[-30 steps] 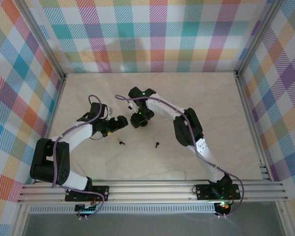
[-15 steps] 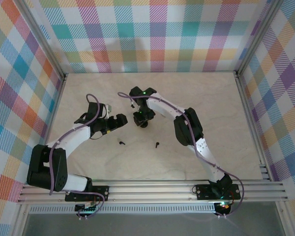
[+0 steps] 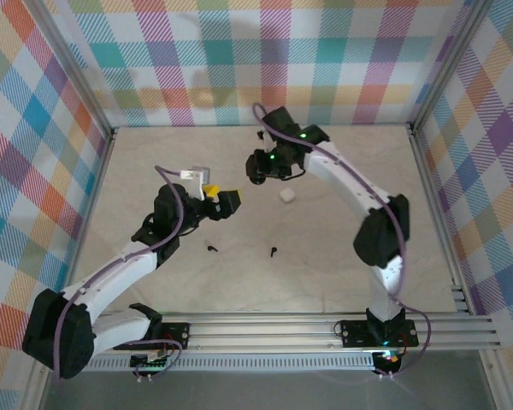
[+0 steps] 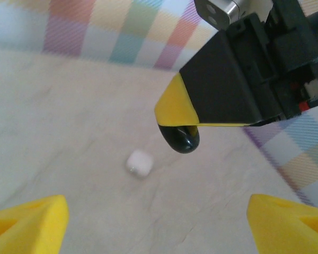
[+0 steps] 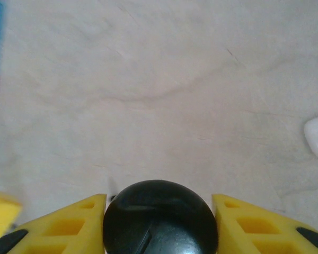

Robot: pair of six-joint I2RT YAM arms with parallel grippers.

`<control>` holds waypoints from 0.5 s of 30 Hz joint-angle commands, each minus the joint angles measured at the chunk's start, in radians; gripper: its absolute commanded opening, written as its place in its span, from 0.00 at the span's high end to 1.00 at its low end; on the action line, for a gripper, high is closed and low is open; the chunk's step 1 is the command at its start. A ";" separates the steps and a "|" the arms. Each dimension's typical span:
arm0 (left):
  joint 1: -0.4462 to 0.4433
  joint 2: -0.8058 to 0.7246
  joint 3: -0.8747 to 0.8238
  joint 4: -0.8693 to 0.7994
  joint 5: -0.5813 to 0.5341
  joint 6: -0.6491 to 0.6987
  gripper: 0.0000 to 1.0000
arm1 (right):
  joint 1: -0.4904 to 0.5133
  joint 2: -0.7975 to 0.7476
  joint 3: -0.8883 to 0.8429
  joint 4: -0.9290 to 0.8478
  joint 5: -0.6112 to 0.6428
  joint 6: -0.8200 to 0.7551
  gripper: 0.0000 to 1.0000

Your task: Insert the wireless bluetooth earbuds into the charging case

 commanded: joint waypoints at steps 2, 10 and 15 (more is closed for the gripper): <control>-0.029 0.003 0.012 0.220 -0.024 0.085 0.18 | 0.008 -0.133 -0.096 0.133 -0.029 0.125 0.62; -0.068 0.138 0.031 0.526 0.063 -0.040 0.24 | 0.005 -0.290 -0.238 0.295 -0.087 0.252 0.62; -0.101 0.193 0.074 0.567 0.071 -0.063 0.24 | 0.000 -0.337 -0.285 0.320 -0.094 0.274 0.61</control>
